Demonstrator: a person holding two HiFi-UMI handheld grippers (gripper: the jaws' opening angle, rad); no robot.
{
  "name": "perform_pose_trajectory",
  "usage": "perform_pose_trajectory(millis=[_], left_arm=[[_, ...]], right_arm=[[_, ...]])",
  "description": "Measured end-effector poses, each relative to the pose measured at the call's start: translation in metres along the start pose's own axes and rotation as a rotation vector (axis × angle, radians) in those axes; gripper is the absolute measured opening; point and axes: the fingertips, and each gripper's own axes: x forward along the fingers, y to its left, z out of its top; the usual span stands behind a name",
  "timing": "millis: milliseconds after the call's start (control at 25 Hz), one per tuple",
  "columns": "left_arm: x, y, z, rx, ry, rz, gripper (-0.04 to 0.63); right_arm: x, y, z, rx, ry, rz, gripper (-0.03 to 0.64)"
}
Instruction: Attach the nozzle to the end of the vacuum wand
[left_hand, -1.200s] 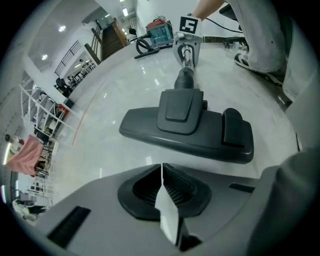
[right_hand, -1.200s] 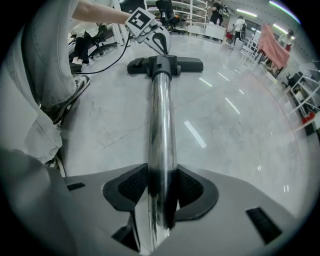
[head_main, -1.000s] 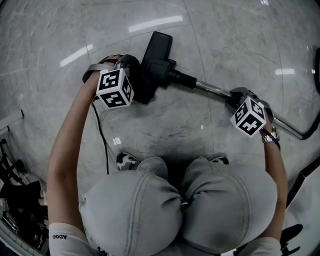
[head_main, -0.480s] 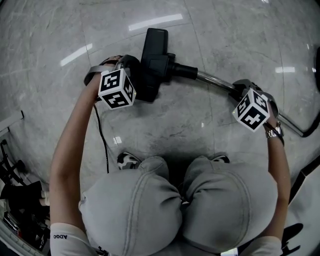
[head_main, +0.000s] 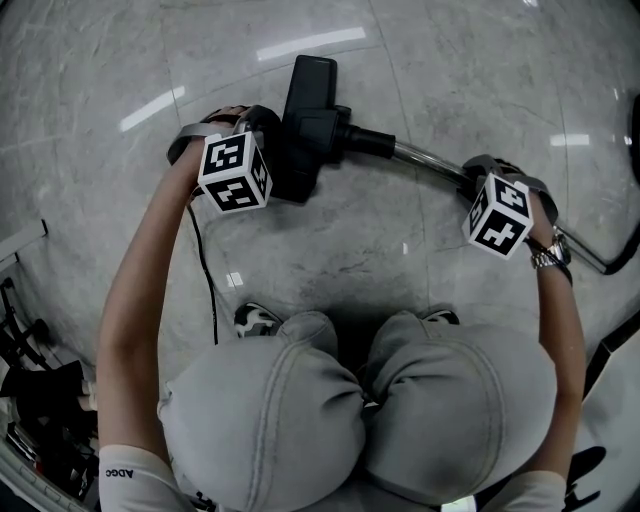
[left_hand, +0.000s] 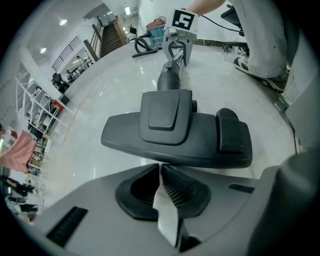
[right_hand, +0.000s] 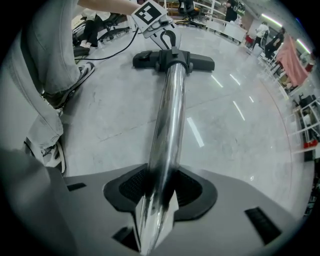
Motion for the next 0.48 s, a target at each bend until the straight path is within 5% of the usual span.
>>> perform_pose_trajectory(millis=[320, 480], left_arm=[[0.001, 0.004, -0.001, -0.118, -0.024, 0.005, 0.011], [0.000, 0.005, 0.000, -0.106, 0.000, 0.020, 0.009]], right_arm=[[0.002, 0.013, 0.000, -0.052, 0.000, 0.045, 0.147], [0.003, 0.019, 0.000, -0.096, 0.020, 0.061, 0.153]])
